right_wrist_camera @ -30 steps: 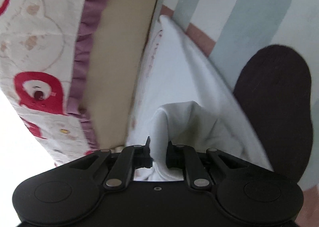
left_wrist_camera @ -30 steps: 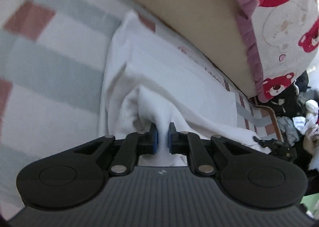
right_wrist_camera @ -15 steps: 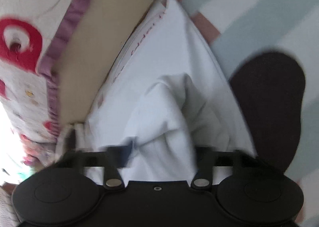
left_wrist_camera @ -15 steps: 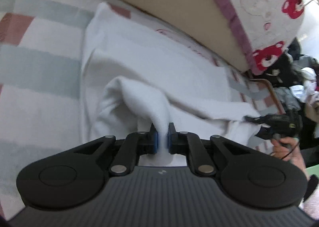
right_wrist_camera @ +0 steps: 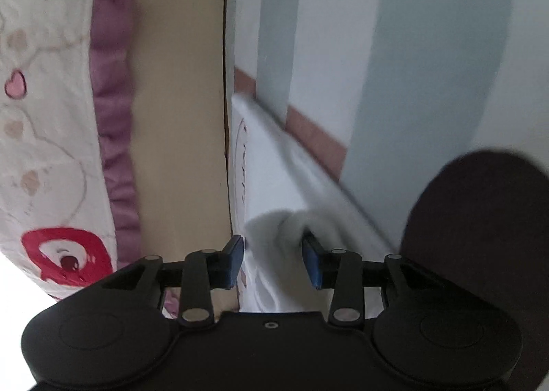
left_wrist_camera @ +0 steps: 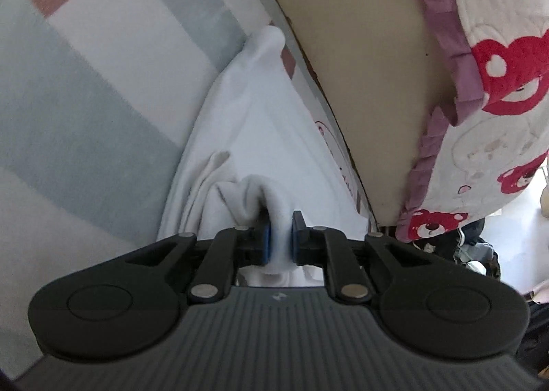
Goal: Fold clothes
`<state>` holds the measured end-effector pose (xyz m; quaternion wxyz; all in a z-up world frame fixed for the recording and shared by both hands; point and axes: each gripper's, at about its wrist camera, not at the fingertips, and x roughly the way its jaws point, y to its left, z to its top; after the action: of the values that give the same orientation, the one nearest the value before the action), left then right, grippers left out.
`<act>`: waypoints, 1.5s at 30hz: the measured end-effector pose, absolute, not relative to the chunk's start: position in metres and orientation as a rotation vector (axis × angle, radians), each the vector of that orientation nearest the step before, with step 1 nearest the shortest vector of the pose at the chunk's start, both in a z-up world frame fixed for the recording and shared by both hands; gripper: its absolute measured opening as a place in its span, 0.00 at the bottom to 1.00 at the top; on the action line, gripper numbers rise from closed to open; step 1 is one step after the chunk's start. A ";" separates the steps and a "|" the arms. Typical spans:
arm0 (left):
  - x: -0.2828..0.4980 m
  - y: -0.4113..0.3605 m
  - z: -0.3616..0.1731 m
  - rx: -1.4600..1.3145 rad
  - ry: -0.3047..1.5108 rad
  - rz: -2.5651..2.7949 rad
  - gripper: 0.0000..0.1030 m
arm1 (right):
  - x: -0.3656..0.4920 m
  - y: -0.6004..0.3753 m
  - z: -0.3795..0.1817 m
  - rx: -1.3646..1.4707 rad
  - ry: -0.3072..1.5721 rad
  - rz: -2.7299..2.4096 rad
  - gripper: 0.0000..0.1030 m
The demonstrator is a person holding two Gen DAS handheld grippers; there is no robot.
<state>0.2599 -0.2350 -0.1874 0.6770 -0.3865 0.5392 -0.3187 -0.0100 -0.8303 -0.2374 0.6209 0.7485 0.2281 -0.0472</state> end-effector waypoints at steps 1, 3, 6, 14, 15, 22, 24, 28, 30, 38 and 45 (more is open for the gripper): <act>0.260 -0.237 -0.183 -0.837 1.199 -0.719 0.12 | -0.013 -0.833 -0.234 1.703 0.512 -0.108 0.45; 0.256 -0.241 -0.165 -0.728 1.145 -0.733 0.15 | -0.018 -0.836 -0.221 1.653 0.484 -0.107 0.48; 0.243 -0.251 -0.133 -0.508 1.060 -0.780 0.37 | -0.022 -0.836 -0.194 1.547 0.487 -0.107 0.50; 0.169 -0.282 -0.080 -0.024 0.870 -0.887 0.40 | -0.016 -0.755 -0.115 0.851 0.820 -0.368 0.53; 0.160 -0.283 -0.075 0.004 0.840 -0.914 0.42 | -0.016 -0.745 -0.112 0.819 0.833 -0.336 0.53; 0.119 -0.292 -0.082 -0.011 0.944 -1.050 0.58 | 0.001 -0.676 -0.110 0.675 0.950 -0.128 0.56; 0.112 -0.297 -0.091 -0.050 1.007 -1.070 0.58 | 0.003 -0.668 -0.119 0.718 0.963 -0.156 0.56; 0.085 -0.322 -0.100 0.212 0.945 -1.091 0.70 | 0.001 -0.641 -0.128 0.559 1.044 -0.093 0.56; 0.066 -0.342 -0.108 0.451 0.847 -1.024 0.70 | 0.005 -0.616 -0.125 0.328 1.056 -0.066 0.56; 0.064 -0.358 -0.114 0.417 0.828 -0.985 0.68 | 0.029 -0.560 -0.148 -0.143 1.078 -0.016 0.58; 0.077 -0.359 -0.116 0.347 0.846 -0.921 0.12 | 0.035 -0.582 -0.133 -0.067 0.949 -0.071 0.15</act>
<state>0.0773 -0.3589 -0.1163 0.7969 0.1614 0.3938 -0.4287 0.0345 -0.5821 -0.1335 0.8883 -0.0322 0.4568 -0.0342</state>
